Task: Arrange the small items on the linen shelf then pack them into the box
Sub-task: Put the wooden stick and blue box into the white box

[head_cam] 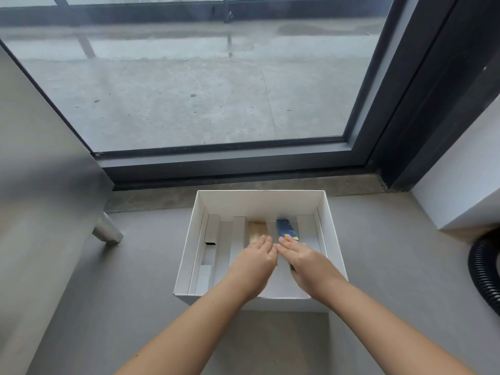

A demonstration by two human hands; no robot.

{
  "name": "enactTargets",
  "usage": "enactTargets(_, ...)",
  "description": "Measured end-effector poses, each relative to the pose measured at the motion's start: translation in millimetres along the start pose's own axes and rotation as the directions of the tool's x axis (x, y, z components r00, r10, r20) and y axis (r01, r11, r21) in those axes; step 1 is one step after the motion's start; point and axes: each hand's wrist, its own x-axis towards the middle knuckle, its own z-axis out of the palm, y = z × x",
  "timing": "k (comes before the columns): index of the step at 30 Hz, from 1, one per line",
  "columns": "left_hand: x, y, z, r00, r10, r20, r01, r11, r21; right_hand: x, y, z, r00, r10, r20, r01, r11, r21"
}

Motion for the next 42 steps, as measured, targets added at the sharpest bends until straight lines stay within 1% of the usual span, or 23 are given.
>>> enactTargets(2, 4, -1, 6, 0.999, 0.028, 0.034, -0.03, 0.999, 0.046, 3, -2, 2, 1.0, 0.007, 0.018, -0.007, 1.0, 0.01)
enactTargets(7, 3, -5, 9, 0.996, 0.013, 0.092, -0.015, 1.0, 0.014, 7, 0, 5, 0.991, 0.015, 0.132, -0.017, 1.0, 0.018)
enactTargets(10, 5, -6, 13, 0.988, -0.011, 0.156, 0.011, 1.0, 0.002, 7, 1, 4, 0.98, 0.028, 0.198, -0.035, 0.999, 0.034)
enactTargets(13, 6, -7, 12, 0.976, -0.035, 0.216, 0.033, 0.999, 0.013, 7, 2, 4, 0.966, 0.055, 0.254, -0.056, 0.998, -0.004)
enactTargets(16, 9, -6, 11, 0.962, -0.064, 0.265, 0.064, 0.998, 0.008, 8, 4, 6, 0.957, 0.07, 0.282, -0.059, 0.997, -0.048)
enactTargets(22, 6, -8, 9, 0.961, -0.093, 0.259, 0.111, 0.992, -0.059, 10, 9, 11, 0.942, 0.101, 0.32, -0.077, 0.993, -0.086)
enactTargets(29, 4, -19, 14, 0.951, -0.131, 0.281, 0.146, 0.989, -0.031, 12, 11, 14, 0.932, 0.122, 0.34, -0.095, 0.991, -0.095)
enactTargets(34, -2, -30, 17, 0.952, -0.171, 0.253, 0.187, 0.982, -0.039, 14, 8, 14, 0.924, 0.137, 0.357, -0.101, 0.988, -0.118)
enactTargets(37, -5, -34, 11, 0.968, -0.186, 0.17, 0.194, 0.98, -0.031, 17, 2, 13, 0.932, 0.129, 0.34, -0.093, 0.988, -0.119)
enactTargets(40, -6, -34, 3, 0.979, -0.196, 0.057, 0.196, 0.981, -0.001, 21, -7, 9, 0.971, 0.108, 0.212, -0.084, 0.989, -0.119)
enactTargets(42, -7, -32, -5, 0.977, -0.212, 0.003, 0.211, 0.977, 0.036, 21, -13, 0, 0.99, 0.091, 0.106, -0.072, 0.983, -0.17)
